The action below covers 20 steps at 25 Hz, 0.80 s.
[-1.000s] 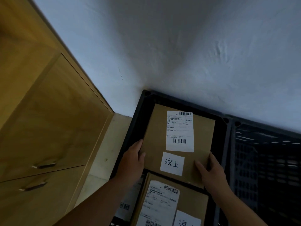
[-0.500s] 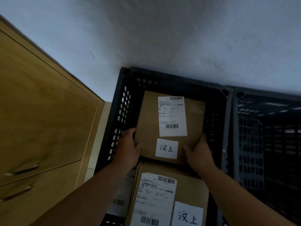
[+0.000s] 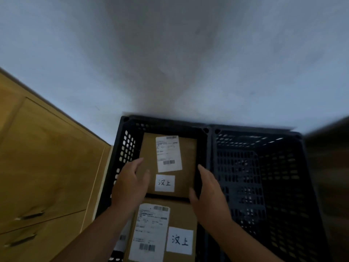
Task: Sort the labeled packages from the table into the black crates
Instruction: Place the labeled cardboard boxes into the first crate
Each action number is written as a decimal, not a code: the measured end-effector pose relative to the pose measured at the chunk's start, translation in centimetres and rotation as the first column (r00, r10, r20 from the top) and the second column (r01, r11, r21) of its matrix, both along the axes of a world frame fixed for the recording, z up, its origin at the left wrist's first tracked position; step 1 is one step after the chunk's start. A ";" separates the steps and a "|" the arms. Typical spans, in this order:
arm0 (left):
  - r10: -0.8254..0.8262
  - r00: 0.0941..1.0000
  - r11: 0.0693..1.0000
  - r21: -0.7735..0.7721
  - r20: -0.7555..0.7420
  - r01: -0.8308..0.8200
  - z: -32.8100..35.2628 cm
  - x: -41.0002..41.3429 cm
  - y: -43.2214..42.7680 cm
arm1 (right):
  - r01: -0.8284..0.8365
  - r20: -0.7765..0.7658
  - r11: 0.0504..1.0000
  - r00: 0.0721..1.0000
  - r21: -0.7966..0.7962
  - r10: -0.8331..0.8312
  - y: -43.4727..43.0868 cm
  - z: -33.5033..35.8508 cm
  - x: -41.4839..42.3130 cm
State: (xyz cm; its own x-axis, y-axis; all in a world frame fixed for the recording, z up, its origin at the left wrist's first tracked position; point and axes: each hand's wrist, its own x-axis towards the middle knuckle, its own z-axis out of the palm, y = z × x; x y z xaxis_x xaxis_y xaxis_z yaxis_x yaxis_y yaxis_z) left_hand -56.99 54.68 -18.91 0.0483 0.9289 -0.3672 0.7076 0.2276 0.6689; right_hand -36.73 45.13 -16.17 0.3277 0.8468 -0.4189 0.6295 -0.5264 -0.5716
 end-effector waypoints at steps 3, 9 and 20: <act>-0.102 0.994 0.989 0.100 -0.028 0.105 6.9 4.7 -4.0 | -0.097 0.121 0.992 0.989 0.077 0.087 -3.3 5.8 4.0; -0.231 0.973 0.945 0.240 0.005 0.223 19.8 13.7 -13.8 | -0.299 0.503 0.949 0.837 0.097 0.213 -10.2 17.2 12.5; -0.559 0.829 0.745 0.421 -0.028 0.517 28.6 27.5 -20.9 | 0.105 0.666 0.990 0.733 0.095 -0.141 -29.6 26.5 30.2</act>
